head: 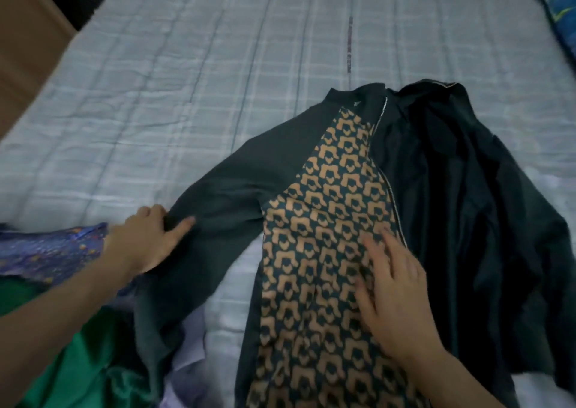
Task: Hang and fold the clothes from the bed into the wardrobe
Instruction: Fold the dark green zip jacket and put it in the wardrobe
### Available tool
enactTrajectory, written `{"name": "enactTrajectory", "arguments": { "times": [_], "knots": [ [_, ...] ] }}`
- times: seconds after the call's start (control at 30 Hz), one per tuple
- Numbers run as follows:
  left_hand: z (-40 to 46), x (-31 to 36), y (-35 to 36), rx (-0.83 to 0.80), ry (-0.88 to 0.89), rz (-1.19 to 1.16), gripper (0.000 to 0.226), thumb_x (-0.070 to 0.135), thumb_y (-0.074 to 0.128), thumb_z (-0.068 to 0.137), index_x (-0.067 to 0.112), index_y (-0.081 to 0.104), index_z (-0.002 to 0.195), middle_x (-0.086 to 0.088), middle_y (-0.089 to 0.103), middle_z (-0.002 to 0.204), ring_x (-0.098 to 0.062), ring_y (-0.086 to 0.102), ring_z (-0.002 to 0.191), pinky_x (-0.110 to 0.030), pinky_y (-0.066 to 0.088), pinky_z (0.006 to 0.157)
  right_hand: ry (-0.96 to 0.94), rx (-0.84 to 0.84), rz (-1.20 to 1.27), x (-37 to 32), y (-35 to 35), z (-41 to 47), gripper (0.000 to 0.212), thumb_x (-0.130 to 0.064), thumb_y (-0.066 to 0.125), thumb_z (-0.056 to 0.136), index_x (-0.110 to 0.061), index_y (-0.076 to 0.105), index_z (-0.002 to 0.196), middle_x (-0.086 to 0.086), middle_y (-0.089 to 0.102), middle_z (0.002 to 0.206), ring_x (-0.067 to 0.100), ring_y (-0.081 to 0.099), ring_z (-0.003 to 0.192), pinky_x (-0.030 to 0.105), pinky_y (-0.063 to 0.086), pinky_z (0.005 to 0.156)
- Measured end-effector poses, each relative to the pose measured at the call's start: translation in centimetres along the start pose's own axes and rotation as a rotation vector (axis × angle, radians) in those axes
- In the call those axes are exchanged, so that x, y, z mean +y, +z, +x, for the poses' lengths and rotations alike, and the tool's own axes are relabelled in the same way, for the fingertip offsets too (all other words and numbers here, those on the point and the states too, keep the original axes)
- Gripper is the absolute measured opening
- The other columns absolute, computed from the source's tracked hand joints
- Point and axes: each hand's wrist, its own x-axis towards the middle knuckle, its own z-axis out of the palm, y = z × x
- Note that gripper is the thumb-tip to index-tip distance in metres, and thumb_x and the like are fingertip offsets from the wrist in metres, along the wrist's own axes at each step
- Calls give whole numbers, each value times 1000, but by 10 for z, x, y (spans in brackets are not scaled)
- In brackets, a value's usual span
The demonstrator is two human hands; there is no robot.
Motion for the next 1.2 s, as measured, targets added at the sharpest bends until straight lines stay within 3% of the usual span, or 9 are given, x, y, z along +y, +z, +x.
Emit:
{"name": "enactTrajectory", "arguments": {
  "times": [0.13, 0.2, 0.27, 0.4, 0.53, 0.67, 0.83, 1.03, 1.2],
  "knots": [
    [-53, -24, 7, -252, 45, -69, 46, 54, 70, 64, 17, 61, 89, -14, 64, 102, -31, 63, 100, -32, 49, 81, -158, -331, 28, -1, 38, -67, 65, -22, 62, 91, -36, 30, 147, 1, 28, 154, 22, 34, 136, 44, 42, 107],
    [-61, -27, -5, -192, 94, -195, 22, 16, 71, 76, 11, 68, 98, -17, 70, 101, -25, 64, 94, -29, 45, 75, -195, -352, 61, 7, 53, -77, 77, -14, 66, 89, -32, 26, 151, 4, 27, 157, 21, 26, 140, 46, 38, 111],
    [-51, -29, -34, -28, 124, -258, 34, -1, 63, 82, 13, 67, 112, -17, 69, 105, -25, 61, 90, -29, 40, 72, -153, -352, 105, 6, 55, -77, 79, -9, 68, 86, -28, 29, 151, 8, 30, 156, 21, 22, 140, 47, 35, 111],
    [-8, -55, -108, 180, 160, 27, 29, 7, 70, 77, 16, 63, 104, -22, 66, 98, -33, 56, 82, -42, 49, 76, -168, -390, 69, 0, 48, -74, 72, -13, 50, 96, -30, 12, 154, 5, 7, 162, 21, 6, 147, 41, 10, 122],
    [-4, -52, -114, 141, 69, 538, 115, 54, 83, 61, 22, 19, 151, -17, 18, 154, -39, 25, 136, -50, 29, 110, -182, -352, 22, -10, 27, -72, 68, -21, 48, 97, -24, 13, 155, 6, 6, 162, 24, 8, 149, 39, 2, 122],
    [-79, 20, -30, 367, 776, 245, 90, 33, 80, 68, 18, 35, 144, -18, 21, 155, -47, 41, 125, -60, 46, 92, -129, -157, 73, -7, -2, -102, 55, -17, 51, 89, -20, 40, 143, 4, 32, 152, 21, 30, 137, 41, 20, 120],
    [-210, 124, 87, 149, 1362, 93, 59, 34, 70, 81, 26, 46, 134, -1, 37, 145, -19, 44, 124, -40, 48, 98, 85, -15, 100, 56, -36, -148, 49, -3, 55, 74, -12, 57, 122, 10, 49, 132, 29, 50, 113, 42, 47, 97],
    [-315, 231, 135, 80, 1601, 57, 27, 28, 61, 82, 29, 51, 107, 7, 48, 106, -11, 47, 88, -25, 42, 71, 408, 196, 44, 148, -59, -176, 43, 14, 56, 68, -5, 57, 106, 14, 49, 106, 35, 50, 93, 45, 48, 76],
    [-358, 323, 161, 164, 1651, 134, 14, 23, 51, 89, 25, 57, 102, 1, 49, 113, -19, 50, 100, -31, 37, 87, 801, -60, -73, 212, -66, -164, 89, -35, 76, 77, -19, 23, 146, 21, 24, 145, 41, 36, 123, 56, 41, 92]
  ]
}}
